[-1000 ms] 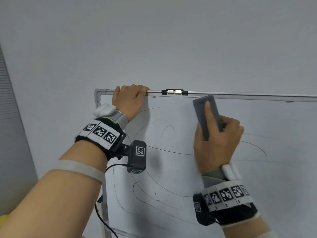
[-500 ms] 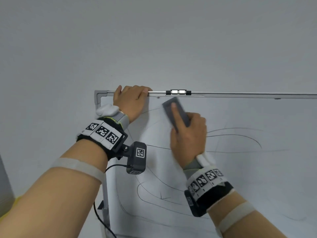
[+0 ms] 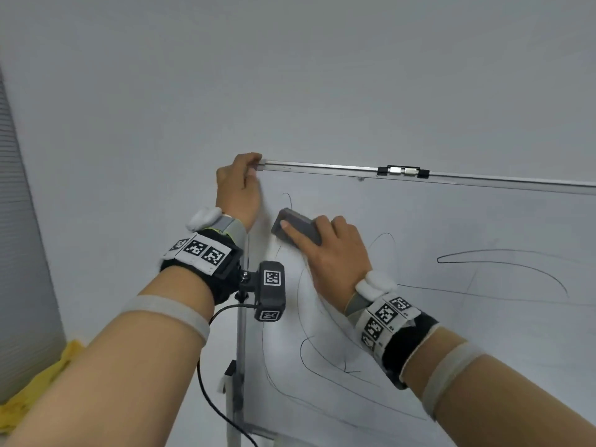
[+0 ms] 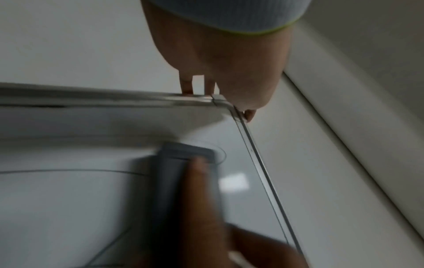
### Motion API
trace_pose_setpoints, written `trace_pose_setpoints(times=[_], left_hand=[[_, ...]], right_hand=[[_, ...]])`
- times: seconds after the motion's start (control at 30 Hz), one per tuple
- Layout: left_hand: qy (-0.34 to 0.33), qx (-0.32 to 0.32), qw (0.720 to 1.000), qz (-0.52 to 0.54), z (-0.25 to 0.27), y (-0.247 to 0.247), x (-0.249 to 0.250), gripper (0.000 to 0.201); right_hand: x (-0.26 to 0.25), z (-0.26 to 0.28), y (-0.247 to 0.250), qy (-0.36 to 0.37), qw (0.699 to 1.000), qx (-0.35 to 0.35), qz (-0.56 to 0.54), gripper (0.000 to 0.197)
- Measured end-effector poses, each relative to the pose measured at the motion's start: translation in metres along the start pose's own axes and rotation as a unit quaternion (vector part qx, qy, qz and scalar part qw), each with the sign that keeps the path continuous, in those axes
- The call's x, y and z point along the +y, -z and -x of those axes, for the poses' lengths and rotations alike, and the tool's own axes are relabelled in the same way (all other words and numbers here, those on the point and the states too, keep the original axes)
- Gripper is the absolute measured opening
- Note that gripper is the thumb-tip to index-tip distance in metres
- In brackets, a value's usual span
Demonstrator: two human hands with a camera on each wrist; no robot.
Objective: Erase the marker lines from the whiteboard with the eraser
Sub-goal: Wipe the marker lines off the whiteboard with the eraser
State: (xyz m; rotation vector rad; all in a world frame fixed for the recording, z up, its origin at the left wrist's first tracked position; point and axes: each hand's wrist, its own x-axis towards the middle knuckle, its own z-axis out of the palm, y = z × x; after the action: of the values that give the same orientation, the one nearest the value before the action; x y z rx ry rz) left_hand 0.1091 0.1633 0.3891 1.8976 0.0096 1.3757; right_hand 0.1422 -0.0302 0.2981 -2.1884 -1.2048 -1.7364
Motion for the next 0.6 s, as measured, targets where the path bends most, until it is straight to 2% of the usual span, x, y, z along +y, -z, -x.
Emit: trace_pose_setpoints(times=[0.1,0.17,0.2,0.3,0.33,0.37,0.47,0.5,0.53,0.6], left_hand=[[0.044,-0.030,0.999,0.003,0.011,0.001,-0.014,0.040],[0.094,-0.032,0.995,0.009,0.018,0.001,-0.027,0.036],[0.112,-0.030,0.993,0.014,0.021,0.000,-0.033,0.031],[0.136,-0.039,0.989,0.049,0.034,0.000,-0.054,0.024],[0.142,-0.047,0.987,0.065,0.040,-0.001,-0.060,0.026],[0.147,-0.051,0.985,0.077,0.045,-0.003,-0.065,0.028],[0.167,-0.047,0.980,0.101,0.055,-0.005,-0.076,0.033],[0.169,-0.045,0.980,0.100,0.055,-0.005,-0.077,0.033],[0.168,-0.045,0.980,0.101,0.055,-0.003,-0.078,0.033],[0.163,-0.047,0.979,0.109,0.055,-0.002,-0.081,0.032]], right_hand=[[0.019,-0.036,0.006,-0.063,0.995,0.075,-0.017,0.076],[0.019,-0.044,0.002,-0.061,0.995,0.081,-0.023,0.075],[0.014,-0.039,-0.002,-0.027,0.997,0.069,-0.030,0.076],[-0.006,-0.010,-0.017,0.154,0.987,-0.028,-0.026,0.081],[-0.007,-0.011,-0.018,0.170,0.984,-0.043,-0.014,0.082],[-0.004,-0.020,-0.017,0.148,0.988,-0.031,-0.010,0.082],[0.012,-0.071,-0.006,0.004,0.998,0.064,-0.011,0.075],[0.015,-0.078,-0.004,-0.016,0.997,0.072,-0.005,0.075],[0.014,-0.077,-0.005,-0.010,0.998,0.067,-0.004,0.075],[0.003,-0.050,-0.013,0.046,0.998,0.032,-0.020,0.077]])
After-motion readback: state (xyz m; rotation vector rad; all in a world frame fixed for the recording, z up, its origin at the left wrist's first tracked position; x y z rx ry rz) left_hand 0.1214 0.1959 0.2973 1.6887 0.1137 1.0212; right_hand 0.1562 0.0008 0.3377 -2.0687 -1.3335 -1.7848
